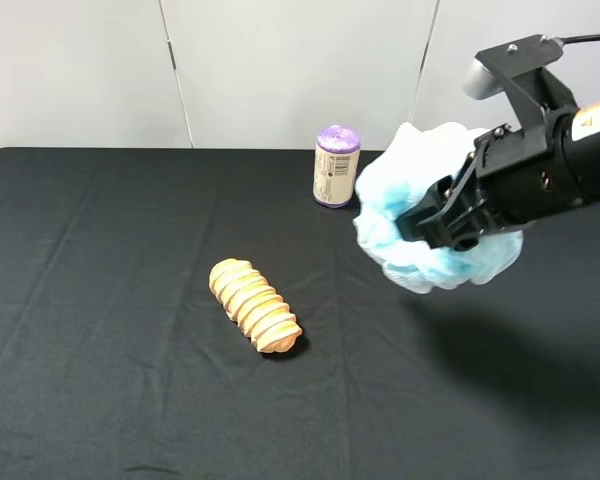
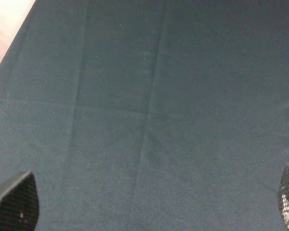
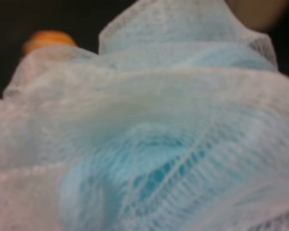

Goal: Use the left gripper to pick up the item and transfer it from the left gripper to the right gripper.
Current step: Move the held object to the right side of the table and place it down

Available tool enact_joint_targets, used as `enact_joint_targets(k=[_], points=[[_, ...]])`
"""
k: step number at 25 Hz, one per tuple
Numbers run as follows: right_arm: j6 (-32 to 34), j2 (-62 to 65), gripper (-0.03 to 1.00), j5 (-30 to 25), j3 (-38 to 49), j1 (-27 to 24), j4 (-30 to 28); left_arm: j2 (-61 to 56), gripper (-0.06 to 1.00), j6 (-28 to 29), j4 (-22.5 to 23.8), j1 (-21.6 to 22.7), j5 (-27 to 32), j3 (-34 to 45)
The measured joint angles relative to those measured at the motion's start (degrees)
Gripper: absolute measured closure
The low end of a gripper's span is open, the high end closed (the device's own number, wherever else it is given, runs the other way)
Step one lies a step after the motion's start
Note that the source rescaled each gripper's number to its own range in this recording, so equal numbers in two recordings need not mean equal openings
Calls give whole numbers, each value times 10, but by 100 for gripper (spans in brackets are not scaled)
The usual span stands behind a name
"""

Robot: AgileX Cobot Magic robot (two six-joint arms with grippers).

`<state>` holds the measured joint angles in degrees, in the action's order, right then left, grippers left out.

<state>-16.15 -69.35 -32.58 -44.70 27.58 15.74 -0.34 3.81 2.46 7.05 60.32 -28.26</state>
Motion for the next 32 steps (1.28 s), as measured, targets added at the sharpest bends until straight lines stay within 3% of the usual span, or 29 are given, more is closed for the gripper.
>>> enact_joint_targets(k=[4, 9, 19, 32], points=[[6, -60, 97, -71, -56, -46, -21, 0, -6, 0, 0, 0, 1, 0], [8, -129, 97, -115, -107, -88, -25, 0, -6, 0, 0, 0, 1, 1], [8, -229, 97, -132, -164, -150, -25, 0, -6, 0, 0, 0, 1, 1], [8, -303, 97, -147, -182, -154, -53, 0, -6, 0, 0, 0, 1, 1]])
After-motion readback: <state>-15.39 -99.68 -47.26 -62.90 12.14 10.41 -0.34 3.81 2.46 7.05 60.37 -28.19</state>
